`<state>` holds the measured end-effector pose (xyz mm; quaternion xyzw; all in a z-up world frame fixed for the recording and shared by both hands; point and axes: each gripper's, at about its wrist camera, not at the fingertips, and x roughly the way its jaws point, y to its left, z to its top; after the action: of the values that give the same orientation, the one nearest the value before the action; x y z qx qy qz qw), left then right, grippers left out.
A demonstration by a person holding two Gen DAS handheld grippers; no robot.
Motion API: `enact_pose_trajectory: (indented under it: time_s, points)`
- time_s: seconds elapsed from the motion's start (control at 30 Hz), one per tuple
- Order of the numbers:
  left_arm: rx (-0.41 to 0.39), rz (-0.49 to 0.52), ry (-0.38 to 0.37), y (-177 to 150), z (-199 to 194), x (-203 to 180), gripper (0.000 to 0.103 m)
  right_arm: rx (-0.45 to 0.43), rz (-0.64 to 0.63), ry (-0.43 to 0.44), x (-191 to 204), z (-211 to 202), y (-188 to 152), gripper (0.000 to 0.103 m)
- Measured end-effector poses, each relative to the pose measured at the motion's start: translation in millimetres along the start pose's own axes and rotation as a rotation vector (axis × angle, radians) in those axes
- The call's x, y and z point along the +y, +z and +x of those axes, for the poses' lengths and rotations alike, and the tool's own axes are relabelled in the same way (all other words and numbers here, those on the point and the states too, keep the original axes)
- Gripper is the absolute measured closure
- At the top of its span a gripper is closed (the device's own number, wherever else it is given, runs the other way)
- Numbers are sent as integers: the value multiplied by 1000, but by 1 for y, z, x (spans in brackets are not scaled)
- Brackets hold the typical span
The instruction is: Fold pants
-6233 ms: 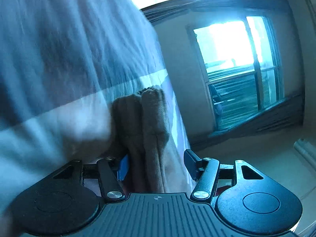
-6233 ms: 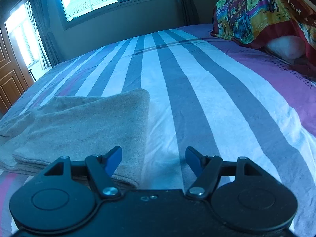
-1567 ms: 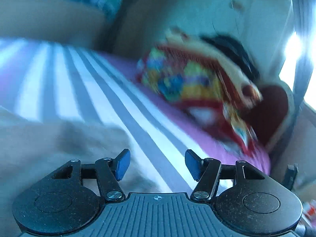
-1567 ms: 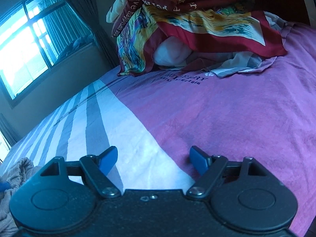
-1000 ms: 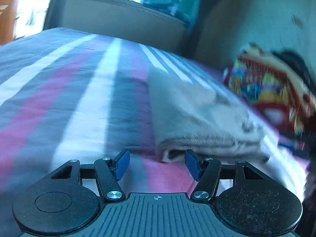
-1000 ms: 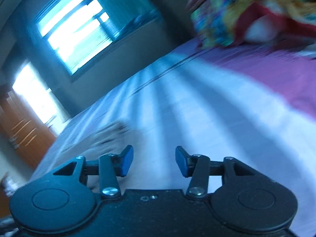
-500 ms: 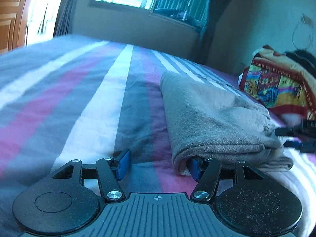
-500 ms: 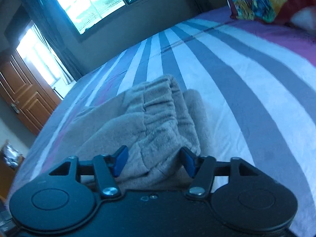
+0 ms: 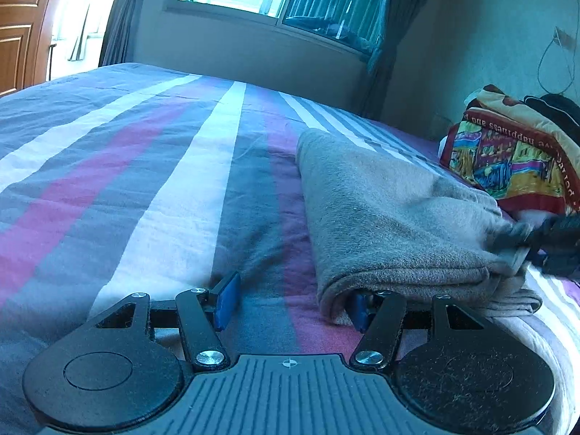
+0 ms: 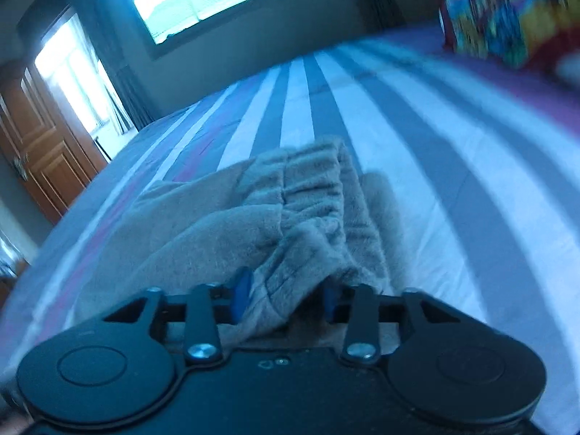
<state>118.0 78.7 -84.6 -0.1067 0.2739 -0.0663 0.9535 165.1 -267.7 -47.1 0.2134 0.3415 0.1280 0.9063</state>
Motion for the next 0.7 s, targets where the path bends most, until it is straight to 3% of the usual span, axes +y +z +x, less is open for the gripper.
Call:
enact_pose_trajectory:
  time_s: [0.03,0.13,0.2,0.23,0.3,0.33,0.43,0.5,0.53,0.7]
  points:
    - [-2,-4,-1,-1,-1,0,42,-18,48,38,-5,-5,5,79]
    - [-9,-13,-8,-2,-1,2,42,-198,42,192,3,-51,10,80]
    - [-5,-14,-11,-2,1,3,41,-236,52,213,-1,-64,5,80]
    - [-3,-13,-12,-2,1,3,41,-197,93,180,-11,-56,0,80]
    - [1,-16,-14,-1,2,5,41,-36,244,123,-39,-27,-9,79]
    - [2,-19,-14,-1,2,5,41,-14,306,152,-49,-24,-14,77]
    - [-1,-23,-15,-3,2,6,41,-103,330,173,-46,-52,-23,63]
    - [-1,-26,-17,-3,3,5,41,-114,328,170,-42,-65,-30,27]
    - [0,-27,-18,-3,3,6,41,-128,335,166,-43,-70,-32,22]
    - [4,-30,-22,-2,3,5,41,-32,418,121,-58,-34,-17,36]
